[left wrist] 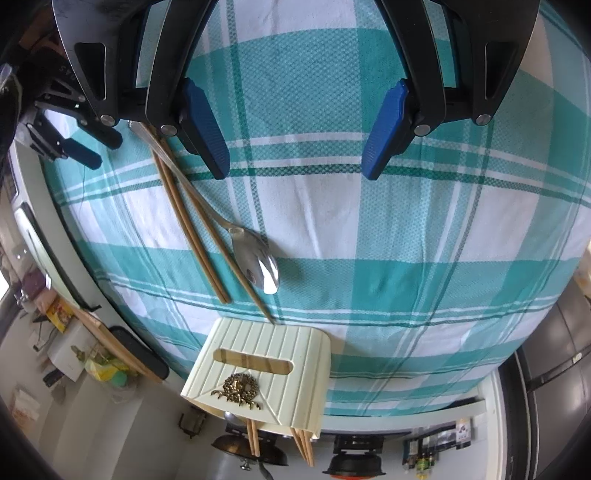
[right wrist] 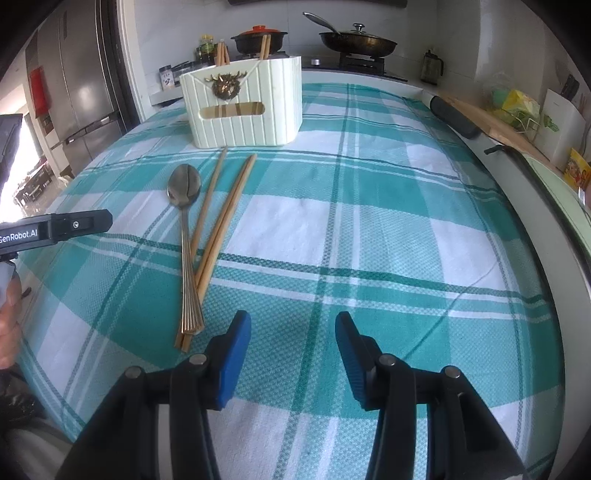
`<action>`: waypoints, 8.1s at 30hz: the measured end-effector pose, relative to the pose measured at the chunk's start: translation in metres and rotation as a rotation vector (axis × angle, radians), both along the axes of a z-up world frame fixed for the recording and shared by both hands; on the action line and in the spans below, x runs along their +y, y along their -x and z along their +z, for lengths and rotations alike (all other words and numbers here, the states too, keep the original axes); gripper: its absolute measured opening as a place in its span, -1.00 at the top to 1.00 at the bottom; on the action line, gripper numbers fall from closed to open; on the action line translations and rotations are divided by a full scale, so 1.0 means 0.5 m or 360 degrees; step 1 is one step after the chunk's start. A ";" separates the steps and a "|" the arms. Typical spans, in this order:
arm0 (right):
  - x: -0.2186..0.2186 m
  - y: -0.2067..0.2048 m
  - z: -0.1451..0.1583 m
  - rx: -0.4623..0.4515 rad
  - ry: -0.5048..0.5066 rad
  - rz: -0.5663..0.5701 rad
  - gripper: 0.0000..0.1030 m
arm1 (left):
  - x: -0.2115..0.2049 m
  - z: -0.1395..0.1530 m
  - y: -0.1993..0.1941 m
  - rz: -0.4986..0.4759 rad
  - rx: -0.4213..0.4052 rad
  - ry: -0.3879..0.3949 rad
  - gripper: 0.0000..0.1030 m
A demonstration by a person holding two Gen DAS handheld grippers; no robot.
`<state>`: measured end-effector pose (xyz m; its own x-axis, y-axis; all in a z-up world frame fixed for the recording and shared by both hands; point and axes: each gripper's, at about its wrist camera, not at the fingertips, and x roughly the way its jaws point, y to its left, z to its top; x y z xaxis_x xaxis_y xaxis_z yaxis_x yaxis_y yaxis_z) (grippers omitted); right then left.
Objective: Organize utensils
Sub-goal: 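Move both open tools back toward the remaining spoon and chopsticks, then close the left tool on a steel spoon while the right tool grasps a chopstick, then carry the left tool's spoon to the holder while the right tool carries its chopstick, then open the left tool over the holder while the right tool releases its chopstick, then move both open tools back over the two chopsticks on the cloth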
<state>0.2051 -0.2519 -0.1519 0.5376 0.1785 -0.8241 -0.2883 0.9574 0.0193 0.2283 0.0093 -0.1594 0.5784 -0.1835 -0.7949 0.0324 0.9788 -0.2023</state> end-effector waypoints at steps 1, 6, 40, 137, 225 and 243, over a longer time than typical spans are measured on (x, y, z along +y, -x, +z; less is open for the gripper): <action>0.012 -0.004 -0.005 0.0005 0.0031 0.0016 0.06 | 0.001 -0.001 0.000 0.0004 0.0003 0.0000 -0.47; 0.108 0.014 0.000 0.0041 -0.0085 0.0314 0.14 | 0.024 0.007 0.001 0.0049 -0.0014 -0.0007 -0.47; -0.005 0.026 0.044 -0.0004 -0.0179 -0.0035 0.10 | -0.128 -0.044 -0.195 -0.0387 -0.0033 -0.0288 0.18; 0.039 -0.038 0.370 -0.0611 -0.0418 0.0052 0.87 | 0.029 0.296 -0.019 -0.0186 -0.0577 0.0016 0.26; 0.023 0.049 0.072 -0.0188 -0.0025 -0.0058 -0.02 | -0.010 0.051 0.071 -0.0185 -0.0198 -0.0095 -0.65; 0.047 0.072 0.058 -0.0151 -0.0061 -0.0085 -0.22 | -0.008 0.023 0.081 -0.0091 -0.0134 -0.0094 -0.71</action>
<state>0.1692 -0.2286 -0.1227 0.6224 0.1779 -0.7622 -0.2392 0.9705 0.0311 0.1876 0.0055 -0.1480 0.6336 -0.1720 -0.7543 0.1029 0.9850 -0.1382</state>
